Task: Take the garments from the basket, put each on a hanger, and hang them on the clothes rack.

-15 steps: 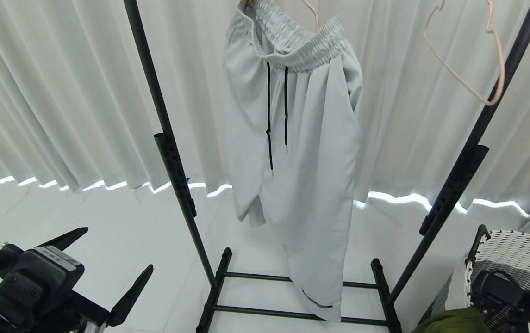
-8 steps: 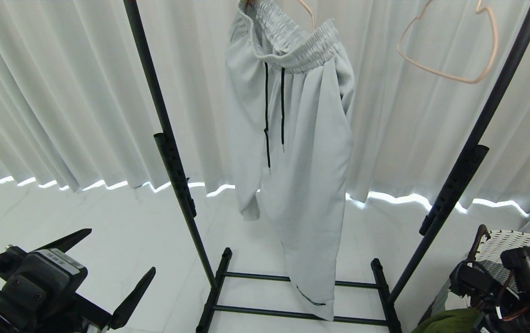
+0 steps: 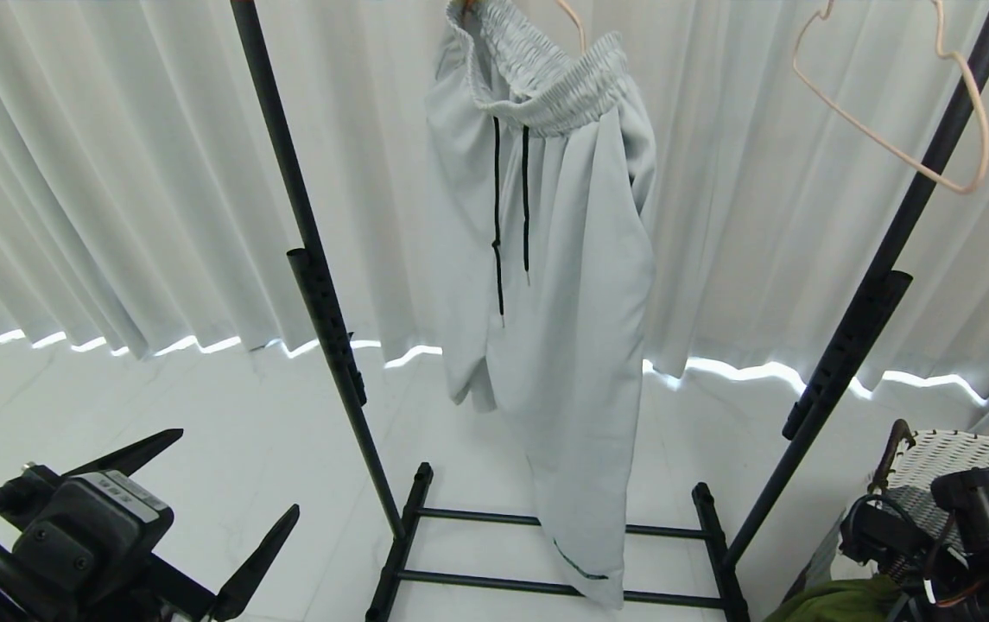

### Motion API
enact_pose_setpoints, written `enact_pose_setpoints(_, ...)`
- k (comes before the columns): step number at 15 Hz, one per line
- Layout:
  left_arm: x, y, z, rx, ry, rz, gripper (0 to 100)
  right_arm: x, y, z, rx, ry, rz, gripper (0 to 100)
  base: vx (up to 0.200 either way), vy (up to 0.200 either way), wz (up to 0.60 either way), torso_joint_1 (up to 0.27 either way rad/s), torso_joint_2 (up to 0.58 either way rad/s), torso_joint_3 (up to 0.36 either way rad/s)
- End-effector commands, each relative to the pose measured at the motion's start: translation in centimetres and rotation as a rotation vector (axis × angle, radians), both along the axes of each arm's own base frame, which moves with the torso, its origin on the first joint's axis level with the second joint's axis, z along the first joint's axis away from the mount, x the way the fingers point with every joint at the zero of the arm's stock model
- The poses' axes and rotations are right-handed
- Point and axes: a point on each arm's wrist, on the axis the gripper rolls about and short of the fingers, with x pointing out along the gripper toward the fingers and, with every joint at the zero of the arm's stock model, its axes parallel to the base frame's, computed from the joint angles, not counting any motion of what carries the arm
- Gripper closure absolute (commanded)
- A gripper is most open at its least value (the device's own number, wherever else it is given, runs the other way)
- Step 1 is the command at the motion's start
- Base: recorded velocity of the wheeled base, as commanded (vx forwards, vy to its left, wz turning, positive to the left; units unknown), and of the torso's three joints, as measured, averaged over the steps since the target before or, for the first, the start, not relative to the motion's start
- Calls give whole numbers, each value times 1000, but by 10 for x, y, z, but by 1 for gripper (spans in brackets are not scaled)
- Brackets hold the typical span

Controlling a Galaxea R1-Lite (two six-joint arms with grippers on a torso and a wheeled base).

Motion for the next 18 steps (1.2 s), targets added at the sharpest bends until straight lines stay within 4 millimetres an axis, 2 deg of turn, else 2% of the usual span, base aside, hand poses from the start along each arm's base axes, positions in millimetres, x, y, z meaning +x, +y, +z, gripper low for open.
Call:
enact_pose_setpoints(1, -1, 0, 0, -1, -4, 0, 0, -1, -2, -1, -4, 6, -11, 100, 0, 0, 0, 0, 0, 0)
enact_pose_setpoints(5, -1, 1, 0, -2, -5, 0, 0, -2, -3, 0, -34, 1, -29, 100, 0, 0, 0, 0, 0, 0)
enact_pose_setpoints(6, -1, 0, 0, -1, -4, 0, 0, -3, -3, 0, -34, 3, -28, 0, 0, 0, 0, 0, 0, 0)
enact_pose_setpoints(12, -1, 1, 0, -1, -2, 0, 0, -6, -3, 3, -17, -9, -50, 0, 0, 0, 0, 0, 0, 0)
enact_pose_setpoints(18, -1, 0, 0, 0, -1, 0, 0, -11, -10, -3, -9, 31, -97, 0, 0, 0, 0, 0, 0, 0)
